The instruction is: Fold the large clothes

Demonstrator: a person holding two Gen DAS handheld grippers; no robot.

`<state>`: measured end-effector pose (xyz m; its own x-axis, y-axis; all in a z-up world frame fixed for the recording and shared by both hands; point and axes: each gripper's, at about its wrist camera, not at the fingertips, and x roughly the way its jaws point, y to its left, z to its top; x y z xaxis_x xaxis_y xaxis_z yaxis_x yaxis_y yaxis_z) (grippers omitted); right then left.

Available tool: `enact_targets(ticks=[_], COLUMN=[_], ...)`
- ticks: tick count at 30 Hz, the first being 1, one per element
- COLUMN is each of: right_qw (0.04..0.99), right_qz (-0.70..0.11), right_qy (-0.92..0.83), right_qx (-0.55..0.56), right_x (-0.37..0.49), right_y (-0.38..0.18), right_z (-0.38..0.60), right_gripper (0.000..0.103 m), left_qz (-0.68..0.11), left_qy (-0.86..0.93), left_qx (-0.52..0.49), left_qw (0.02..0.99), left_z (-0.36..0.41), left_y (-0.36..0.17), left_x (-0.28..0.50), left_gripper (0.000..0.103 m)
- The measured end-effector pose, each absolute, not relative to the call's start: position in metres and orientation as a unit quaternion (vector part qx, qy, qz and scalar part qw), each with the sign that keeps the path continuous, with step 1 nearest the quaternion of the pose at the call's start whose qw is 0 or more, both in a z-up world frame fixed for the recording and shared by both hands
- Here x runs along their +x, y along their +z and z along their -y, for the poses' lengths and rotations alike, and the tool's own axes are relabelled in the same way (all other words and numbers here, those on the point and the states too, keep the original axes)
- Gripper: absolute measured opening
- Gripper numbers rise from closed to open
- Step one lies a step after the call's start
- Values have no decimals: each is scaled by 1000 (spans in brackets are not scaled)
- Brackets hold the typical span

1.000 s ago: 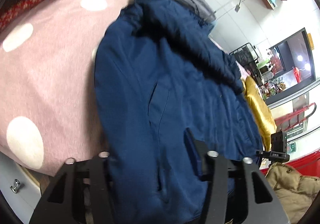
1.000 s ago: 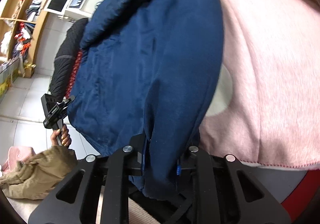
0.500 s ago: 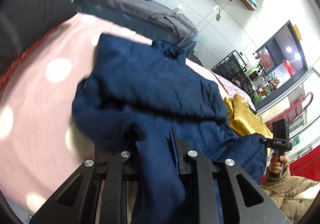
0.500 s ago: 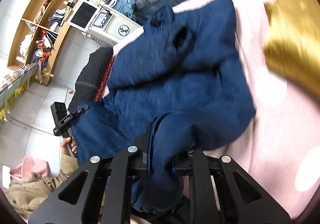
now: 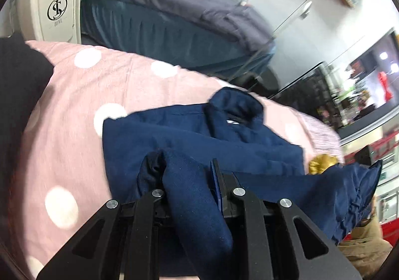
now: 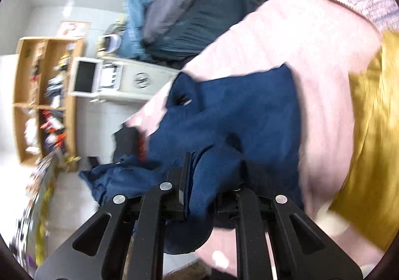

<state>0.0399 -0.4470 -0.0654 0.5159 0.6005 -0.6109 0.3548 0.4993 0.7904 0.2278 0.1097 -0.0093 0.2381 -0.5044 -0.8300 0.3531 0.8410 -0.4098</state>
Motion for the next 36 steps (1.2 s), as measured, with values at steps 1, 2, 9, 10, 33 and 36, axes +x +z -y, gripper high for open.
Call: enact_targets(ticks=[1, 2, 9, 10, 33, 36], right_qw=[715, 713, 671, 664, 716, 810], right_qz=[-496, -513, -526, -521, -463, -479], right_qy=[74, 59, 14, 14, 12, -37], right_qx=[487, 475, 523, 535, 522, 337], right_x=[53, 70, 99, 98, 43, 31], right_y=[-73, -85, -169, -177, -88, -51], right_z=[449, 453, 468, 471, 478, 433], right_gripper=[13, 13, 14, 14, 82, 84], left_qz=[-564, -573, -594, -587, -525, -542], left_qy=[-258, -246, -219, -231, -190, -196], left_qx=[-52, -46, -244, -290, -193, -131], left_qw=[783, 780, 735, 720, 807, 807], left_z=[-103, -102, -144, -157, -223, -190], left_y=[-19, -28, -102, -107, 17, 4], left_x=[242, 250, 271, 270, 207, 172], left_gripper=[19, 19, 37, 39, 96, 96])
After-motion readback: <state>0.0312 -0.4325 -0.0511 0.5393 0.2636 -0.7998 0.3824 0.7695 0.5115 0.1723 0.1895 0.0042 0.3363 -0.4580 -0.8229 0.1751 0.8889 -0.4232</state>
